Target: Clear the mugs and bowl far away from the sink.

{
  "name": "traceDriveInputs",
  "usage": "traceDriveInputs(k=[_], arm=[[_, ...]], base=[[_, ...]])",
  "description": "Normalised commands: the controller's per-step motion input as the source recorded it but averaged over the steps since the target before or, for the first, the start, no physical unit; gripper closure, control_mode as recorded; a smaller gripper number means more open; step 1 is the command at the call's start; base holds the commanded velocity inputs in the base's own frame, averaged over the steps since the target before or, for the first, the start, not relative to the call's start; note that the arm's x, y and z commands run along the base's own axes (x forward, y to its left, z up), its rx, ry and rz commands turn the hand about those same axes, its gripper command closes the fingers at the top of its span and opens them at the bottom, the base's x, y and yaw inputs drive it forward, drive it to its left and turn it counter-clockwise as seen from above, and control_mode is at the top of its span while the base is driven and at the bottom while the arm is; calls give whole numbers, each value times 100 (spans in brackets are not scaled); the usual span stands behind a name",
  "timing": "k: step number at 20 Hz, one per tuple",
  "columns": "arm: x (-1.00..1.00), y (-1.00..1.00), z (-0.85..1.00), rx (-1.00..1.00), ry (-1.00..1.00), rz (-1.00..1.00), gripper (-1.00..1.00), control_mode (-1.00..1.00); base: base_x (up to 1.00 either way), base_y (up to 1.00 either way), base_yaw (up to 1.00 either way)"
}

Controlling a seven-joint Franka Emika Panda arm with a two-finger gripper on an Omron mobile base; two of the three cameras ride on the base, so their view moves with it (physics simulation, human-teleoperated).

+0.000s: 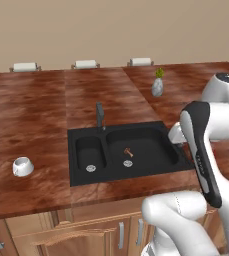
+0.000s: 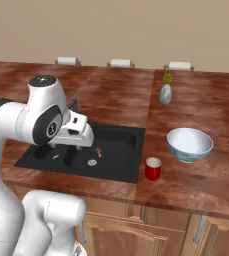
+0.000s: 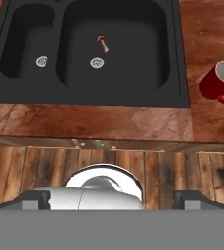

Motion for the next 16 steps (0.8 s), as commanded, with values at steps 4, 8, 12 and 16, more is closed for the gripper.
traceDriveInputs(k=[4, 8, 12, 16], arm=[[0, -82, -22, -1, 13, 0, -100, -100], [3, -80, -37, -3, 19, 0, -100, -100], [8, -66, -39, -5, 9, 0, -100, -100], [4, -58, -18, -4, 1, 0, -100, -100]], base=[[0, 0, 0], [0, 0, 0], [0, 0, 0], [0, 0, 0]])
